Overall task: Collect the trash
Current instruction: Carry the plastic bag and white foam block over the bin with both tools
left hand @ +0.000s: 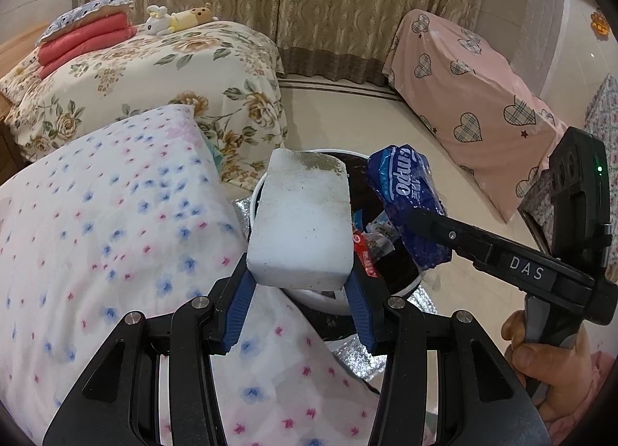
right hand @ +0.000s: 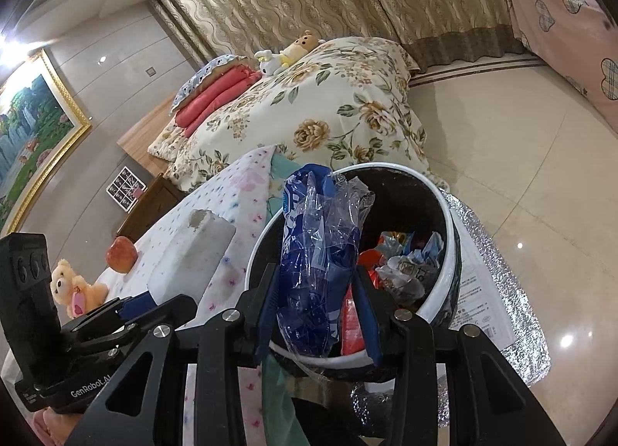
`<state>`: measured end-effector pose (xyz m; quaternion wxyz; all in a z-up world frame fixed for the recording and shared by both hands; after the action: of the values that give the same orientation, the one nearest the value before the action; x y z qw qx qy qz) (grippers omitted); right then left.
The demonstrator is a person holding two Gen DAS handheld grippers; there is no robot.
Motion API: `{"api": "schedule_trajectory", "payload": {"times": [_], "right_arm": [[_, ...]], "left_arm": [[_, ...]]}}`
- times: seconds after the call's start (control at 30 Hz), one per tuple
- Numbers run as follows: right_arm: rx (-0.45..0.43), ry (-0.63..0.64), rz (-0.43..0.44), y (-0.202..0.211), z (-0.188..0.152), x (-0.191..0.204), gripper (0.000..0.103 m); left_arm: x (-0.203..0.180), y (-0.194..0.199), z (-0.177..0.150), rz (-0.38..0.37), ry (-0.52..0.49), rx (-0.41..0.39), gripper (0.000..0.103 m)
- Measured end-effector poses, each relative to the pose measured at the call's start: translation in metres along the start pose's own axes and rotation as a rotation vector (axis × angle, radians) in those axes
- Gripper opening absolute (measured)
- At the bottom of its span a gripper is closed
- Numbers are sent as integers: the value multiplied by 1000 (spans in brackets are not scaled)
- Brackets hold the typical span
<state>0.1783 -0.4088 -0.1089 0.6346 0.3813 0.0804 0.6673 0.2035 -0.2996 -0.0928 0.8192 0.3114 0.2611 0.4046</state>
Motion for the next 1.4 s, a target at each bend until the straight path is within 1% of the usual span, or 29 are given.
{"api": "schedule_trajectory", "payload": {"times": [0.9, 1.4], "right_arm": [[27, 16, -22, -14, 11, -9, 41], [50, 10, -32, -21, 11, -14, 41]], "left_arm": [[-6, -24, 9, -2, 0, 29, 45], [-8, -29, 12, -4, 2, 38, 45]]}}
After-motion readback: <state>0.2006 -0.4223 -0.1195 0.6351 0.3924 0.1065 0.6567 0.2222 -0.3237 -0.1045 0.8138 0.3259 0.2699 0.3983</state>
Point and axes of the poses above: each gripper's, at about its wrist camera, not at the fingertips, and y roughly against the way its jaws point, x to its left, z to its top, the point moved 9 cm from there along -y, roughly the way its jaws point, and after that the axes turned 5 degrees about y, right-handed, at the moved point
